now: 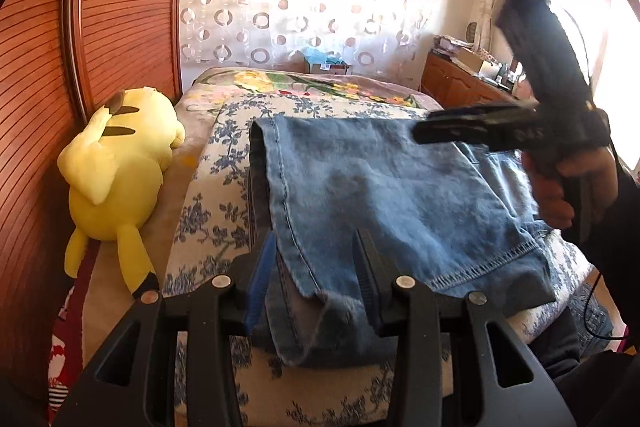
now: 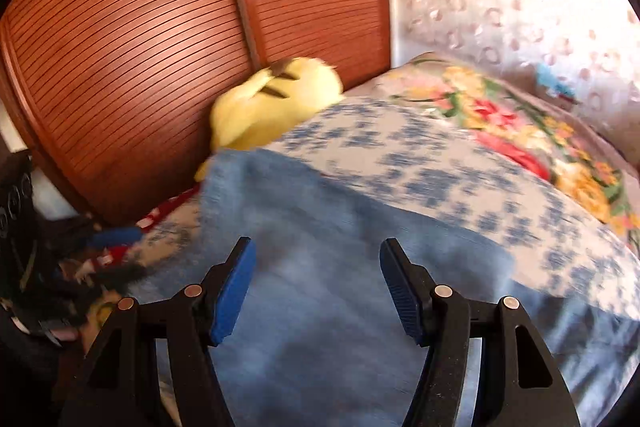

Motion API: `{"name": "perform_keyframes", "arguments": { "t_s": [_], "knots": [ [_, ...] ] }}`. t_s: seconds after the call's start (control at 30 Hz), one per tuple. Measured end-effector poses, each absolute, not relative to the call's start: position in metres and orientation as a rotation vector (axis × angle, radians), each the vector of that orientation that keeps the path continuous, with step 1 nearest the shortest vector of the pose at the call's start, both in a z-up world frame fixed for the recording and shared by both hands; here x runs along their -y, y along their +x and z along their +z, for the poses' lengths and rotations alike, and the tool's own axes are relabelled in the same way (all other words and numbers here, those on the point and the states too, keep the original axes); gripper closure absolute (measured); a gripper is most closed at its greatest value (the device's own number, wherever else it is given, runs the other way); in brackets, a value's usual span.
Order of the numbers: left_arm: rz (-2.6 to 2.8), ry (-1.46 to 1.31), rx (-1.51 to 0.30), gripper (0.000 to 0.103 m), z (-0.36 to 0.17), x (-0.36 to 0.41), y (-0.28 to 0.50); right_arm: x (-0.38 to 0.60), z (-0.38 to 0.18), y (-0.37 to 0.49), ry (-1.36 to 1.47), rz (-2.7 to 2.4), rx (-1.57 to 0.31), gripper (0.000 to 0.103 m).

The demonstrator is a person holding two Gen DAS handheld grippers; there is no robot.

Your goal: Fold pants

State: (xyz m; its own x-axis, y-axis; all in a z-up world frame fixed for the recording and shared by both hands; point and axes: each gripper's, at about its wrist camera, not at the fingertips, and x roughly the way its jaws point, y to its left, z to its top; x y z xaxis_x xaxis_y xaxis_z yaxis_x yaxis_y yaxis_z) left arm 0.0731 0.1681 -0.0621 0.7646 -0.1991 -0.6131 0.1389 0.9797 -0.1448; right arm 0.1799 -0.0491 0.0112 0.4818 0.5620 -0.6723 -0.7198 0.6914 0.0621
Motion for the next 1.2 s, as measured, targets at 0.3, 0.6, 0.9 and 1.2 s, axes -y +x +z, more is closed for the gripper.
{"name": "perform_keyframes", "arguments": {
  "t_s": [0.3, 0.6, 0.9, 1.2],
  "knots": [
    [-0.178, -0.093, -0.725, 0.062, -0.075, -0.162, 0.099, 0.109, -0.026, 0.204, -0.199, 0.593, -0.776, 0.052],
    [-0.150, -0.086, -0.793, 0.062, -0.097, -0.161, 0.108, 0.107, -0.037, 0.238, -0.091, 0.562, -0.830, 0.058],
    [-0.148, -0.096, -0.806, 0.062, -0.105, -0.165, 0.110, 0.099, -0.043, 0.263, -0.051, 0.600, -0.862, 0.091],
    [-0.156, -0.100, -0.771, 0.062, -0.091, -0.165, 0.107, 0.097, -0.035, 0.250, -0.092, 0.532, -0.813, 0.092]
  ]
}}
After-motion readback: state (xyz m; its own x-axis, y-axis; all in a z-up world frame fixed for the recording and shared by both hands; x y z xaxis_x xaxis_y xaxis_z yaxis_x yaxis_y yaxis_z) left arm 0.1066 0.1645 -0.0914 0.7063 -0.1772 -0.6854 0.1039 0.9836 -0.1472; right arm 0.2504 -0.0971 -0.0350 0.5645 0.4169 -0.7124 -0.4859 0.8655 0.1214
